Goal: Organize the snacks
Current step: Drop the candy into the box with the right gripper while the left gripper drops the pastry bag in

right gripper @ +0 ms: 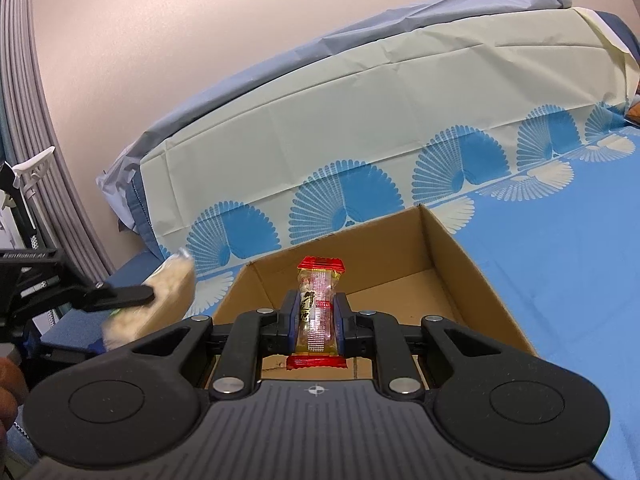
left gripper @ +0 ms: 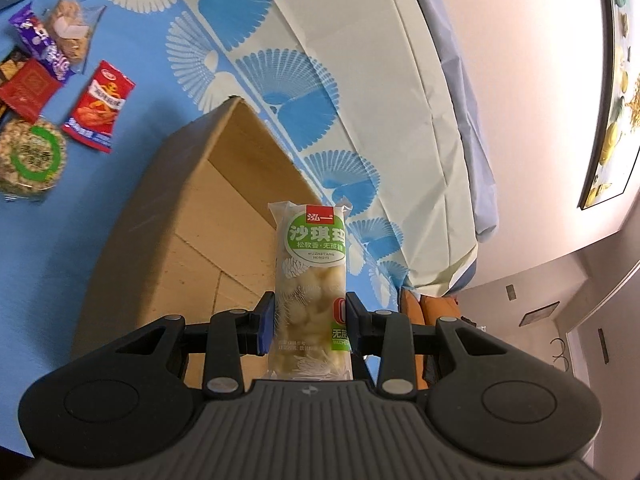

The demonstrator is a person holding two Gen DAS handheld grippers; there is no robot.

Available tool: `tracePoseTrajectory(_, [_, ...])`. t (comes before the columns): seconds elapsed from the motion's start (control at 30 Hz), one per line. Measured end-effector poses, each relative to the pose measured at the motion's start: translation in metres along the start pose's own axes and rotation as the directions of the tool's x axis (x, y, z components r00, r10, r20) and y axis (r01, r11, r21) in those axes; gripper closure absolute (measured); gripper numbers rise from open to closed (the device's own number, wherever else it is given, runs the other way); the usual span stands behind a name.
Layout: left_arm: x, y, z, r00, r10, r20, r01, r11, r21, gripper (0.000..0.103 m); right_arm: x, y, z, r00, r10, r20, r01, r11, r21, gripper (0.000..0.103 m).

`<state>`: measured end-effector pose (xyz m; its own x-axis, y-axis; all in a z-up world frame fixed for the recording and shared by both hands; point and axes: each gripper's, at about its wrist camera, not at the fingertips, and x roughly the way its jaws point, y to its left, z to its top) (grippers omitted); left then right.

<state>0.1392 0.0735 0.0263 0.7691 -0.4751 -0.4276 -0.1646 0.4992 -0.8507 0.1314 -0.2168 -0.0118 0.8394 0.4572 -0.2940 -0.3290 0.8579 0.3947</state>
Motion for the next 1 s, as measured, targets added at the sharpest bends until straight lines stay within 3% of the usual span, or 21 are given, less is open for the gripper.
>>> tracePoseTrajectory(0.43, [0.026, -0.027, 0.005, 0.999, -0.036, -0.003, 0.036, 0.999, 0.023, 0.064, -0.001, -0.003, 0.001, 1.0, 0.002, 0.005, -0.002, 1.0, 0.012, 0.085])
tracePoseTrajectory(0.57, [0.034, -0.038, 0.005, 0.999, 0.019, -0.028, -0.017, 0.995, 0.095, 0.063, -0.001, -0.003, 0.001, 1.0, -0.016, 0.002, 0.016, 1.0, 0.014, 0.079])
tracePoseTrajectory(0.6, [0.034, -0.04, 0.004, 0.999, 0.045, -0.027, -0.041, 0.991, 0.125, 0.058, 0.001, -0.002, 0.001, 1.0, -0.028, -0.006, 0.028, 1.0, 0.014, 0.069])
tracePoseTrajectory(0.63, [0.034, -0.041, 0.003, 0.998, 0.067, -0.021, -0.063, 0.987, 0.145, 0.053, 0.001, -0.002, 0.0, 0.999, -0.037, -0.008, 0.037, 0.999, 0.016, 0.048])
tracePoseTrajectory(0.67, [0.032, -0.042, 0.002, 0.996, 0.087, -0.01, -0.084, 0.983, 0.165, 0.044, 0.001, -0.001, 0.0, 0.999, -0.044, -0.002, 0.044, 0.999, 0.013, 0.04])
tracePoseTrajectory(0.7, [0.029, -0.041, 0.001, 0.995, 0.103, 0.007, -0.103, 0.978, 0.184, 0.033, 0.0, 0.0, 0.0, 0.999, -0.048, 0.003, 0.048, 0.999, 0.008, 0.04])
tracePoseTrajectory(0.73, [0.027, -0.04, -0.001, 0.993, 0.118, 0.02, -0.12, 0.973, 0.199, 0.03, 0.0, 0.0, 0.0, 0.999, -0.051, 0.005, 0.051, 0.999, 0.005, 0.04])
tracePoseTrajectory(0.83, [0.018, -0.037, -0.006, 0.987, 0.153, 0.055, -0.162, 0.952, 0.258, 0.03, 0.001, 0.001, 0.0, 0.998, -0.067, -0.001, 0.067, 0.998, 0.0, 0.038])
tracePoseTrajectory(1.0, [-0.006, -0.021, -0.011, 0.976, 0.18, 0.122, -0.207, 0.939, 0.276, 0.017, 0.001, 0.005, -0.002, 0.996, -0.087, 0.006, 0.088, 0.996, -0.025, 0.036])
